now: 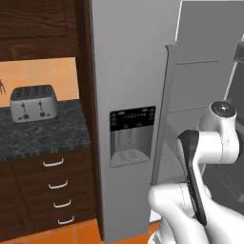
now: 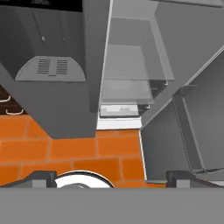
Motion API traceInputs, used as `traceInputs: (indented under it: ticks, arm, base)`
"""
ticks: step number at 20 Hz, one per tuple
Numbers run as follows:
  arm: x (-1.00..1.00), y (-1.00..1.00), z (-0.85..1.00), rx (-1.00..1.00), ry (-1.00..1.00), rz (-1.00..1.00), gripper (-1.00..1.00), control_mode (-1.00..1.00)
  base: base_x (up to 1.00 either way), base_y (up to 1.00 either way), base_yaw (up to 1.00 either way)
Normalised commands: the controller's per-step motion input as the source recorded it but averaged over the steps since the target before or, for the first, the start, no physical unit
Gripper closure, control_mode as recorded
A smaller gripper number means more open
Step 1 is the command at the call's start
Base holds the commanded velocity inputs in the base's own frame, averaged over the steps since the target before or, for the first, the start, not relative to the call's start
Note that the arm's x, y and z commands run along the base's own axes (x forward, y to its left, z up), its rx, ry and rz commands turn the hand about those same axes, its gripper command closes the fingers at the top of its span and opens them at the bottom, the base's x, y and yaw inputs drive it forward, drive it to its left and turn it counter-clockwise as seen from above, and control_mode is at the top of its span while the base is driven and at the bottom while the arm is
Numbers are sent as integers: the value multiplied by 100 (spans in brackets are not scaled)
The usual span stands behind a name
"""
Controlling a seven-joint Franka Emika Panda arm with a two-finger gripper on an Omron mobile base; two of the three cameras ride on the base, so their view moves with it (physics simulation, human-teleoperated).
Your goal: Place one corn and one chicken drumstick in each tupperware on the nearby counter, to pack two identical lunches.
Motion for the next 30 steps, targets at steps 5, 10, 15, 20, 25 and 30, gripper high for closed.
traceInputs:
  ticks: [5, 10, 15, 20, 25, 30]
  arm:
    - [0, 0, 0, 0, 0, 0, -100, 100]
    - [0, 0, 0, 0, 0, 0, -100, 100]
    - [0, 0, 0, 0, 0, 0, -100, 100]
    - [0, 0, 0, 0, 0, 0, -100, 100]
    - [0, 0, 0, 0, 0, 0, -100, 100]
    - [0, 0, 0, 0, 0, 0, -100, 100]
  base:
    - [0, -30, 21]
    - [6, -41, 0]
    - [28, -26, 0]
    - [36, -27, 1]
    - [30, -23, 0]
    - [30, -17, 0]
